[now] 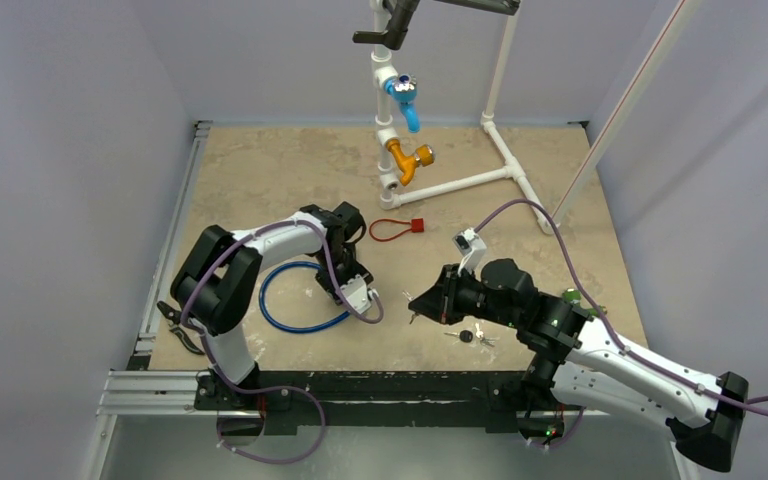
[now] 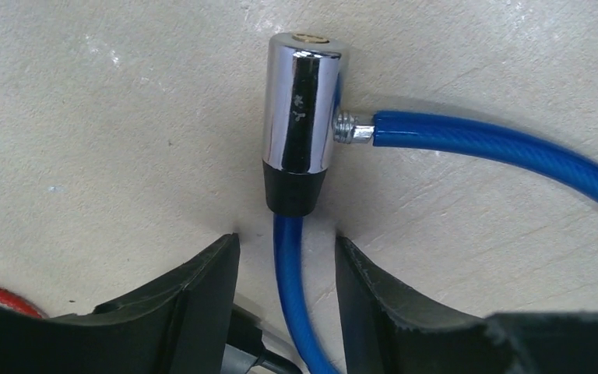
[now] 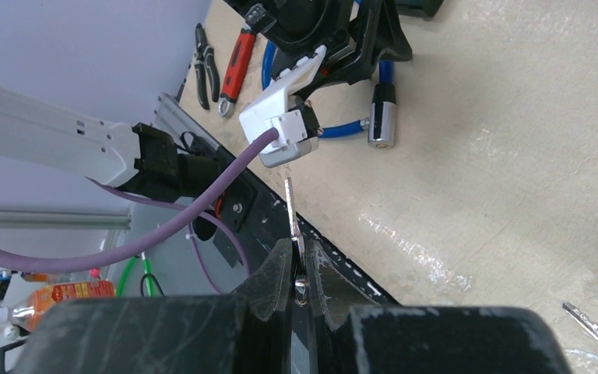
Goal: Unlock with the key
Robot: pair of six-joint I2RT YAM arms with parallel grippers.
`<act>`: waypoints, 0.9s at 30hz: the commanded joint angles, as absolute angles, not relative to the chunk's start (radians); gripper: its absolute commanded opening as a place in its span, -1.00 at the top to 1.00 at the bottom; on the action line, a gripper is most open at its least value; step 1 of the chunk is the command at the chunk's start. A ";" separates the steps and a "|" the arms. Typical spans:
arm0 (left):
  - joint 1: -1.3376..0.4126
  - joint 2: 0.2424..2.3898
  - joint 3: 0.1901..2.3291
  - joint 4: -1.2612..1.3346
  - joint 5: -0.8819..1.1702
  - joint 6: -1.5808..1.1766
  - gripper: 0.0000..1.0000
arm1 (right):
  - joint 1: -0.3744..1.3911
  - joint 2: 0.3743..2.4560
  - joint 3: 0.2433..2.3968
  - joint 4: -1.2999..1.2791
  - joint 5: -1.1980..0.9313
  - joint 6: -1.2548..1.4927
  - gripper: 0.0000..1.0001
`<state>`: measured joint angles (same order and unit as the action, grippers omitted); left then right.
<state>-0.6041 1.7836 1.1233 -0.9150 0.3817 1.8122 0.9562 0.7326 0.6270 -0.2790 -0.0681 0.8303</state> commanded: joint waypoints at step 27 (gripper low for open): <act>-0.618 1.140 1.053 -0.871 0.446 1.415 1.00 | 0.953 0.774 0.829 -0.333 -0.096 0.768 1.00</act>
<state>-0.6121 1.2819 1.0512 -0.8242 0.3649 1.5494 0.9562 0.7643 0.7338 -0.3351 -0.0734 0.8093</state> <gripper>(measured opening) 0.059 0.031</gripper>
